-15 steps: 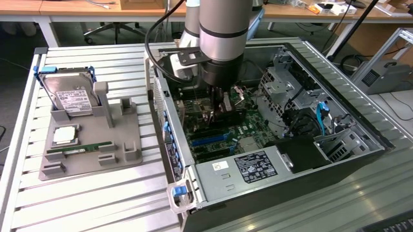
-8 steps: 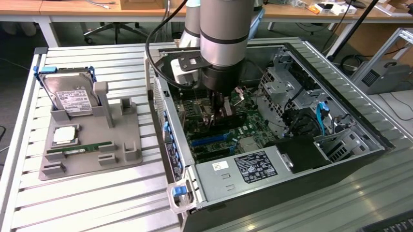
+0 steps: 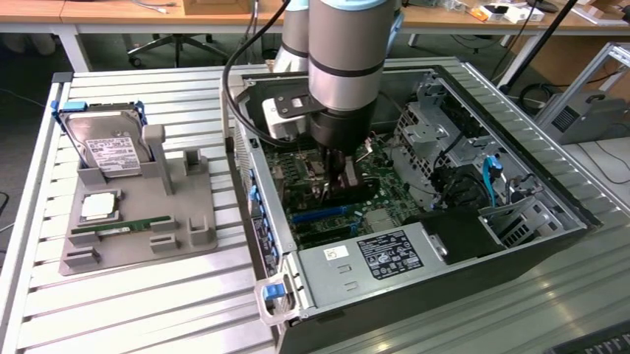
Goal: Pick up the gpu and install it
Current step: 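Insert the gpu into the slot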
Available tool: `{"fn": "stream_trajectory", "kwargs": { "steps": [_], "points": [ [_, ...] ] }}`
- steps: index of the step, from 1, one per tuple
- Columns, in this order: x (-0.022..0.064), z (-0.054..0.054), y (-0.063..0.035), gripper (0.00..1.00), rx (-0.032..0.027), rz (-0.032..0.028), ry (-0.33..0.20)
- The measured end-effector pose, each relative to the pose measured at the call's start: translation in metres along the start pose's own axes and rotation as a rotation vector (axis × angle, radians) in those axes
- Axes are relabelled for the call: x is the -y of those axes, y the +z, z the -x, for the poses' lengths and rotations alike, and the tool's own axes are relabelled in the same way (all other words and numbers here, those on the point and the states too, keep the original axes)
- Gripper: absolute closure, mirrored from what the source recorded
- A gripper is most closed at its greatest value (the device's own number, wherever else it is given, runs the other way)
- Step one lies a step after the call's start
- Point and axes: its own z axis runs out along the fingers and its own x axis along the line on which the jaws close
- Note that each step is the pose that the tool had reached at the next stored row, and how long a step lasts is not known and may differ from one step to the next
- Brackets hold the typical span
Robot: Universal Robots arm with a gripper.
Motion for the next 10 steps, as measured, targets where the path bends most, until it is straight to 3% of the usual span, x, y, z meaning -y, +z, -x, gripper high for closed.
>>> {"fn": "stream_trajectory", "kwargs": {
  "steps": [10],
  "points": [
    [-0.0028,-0.0032,0.0021,0.73,-0.0001,0.0001,0.000]
  ]
}}
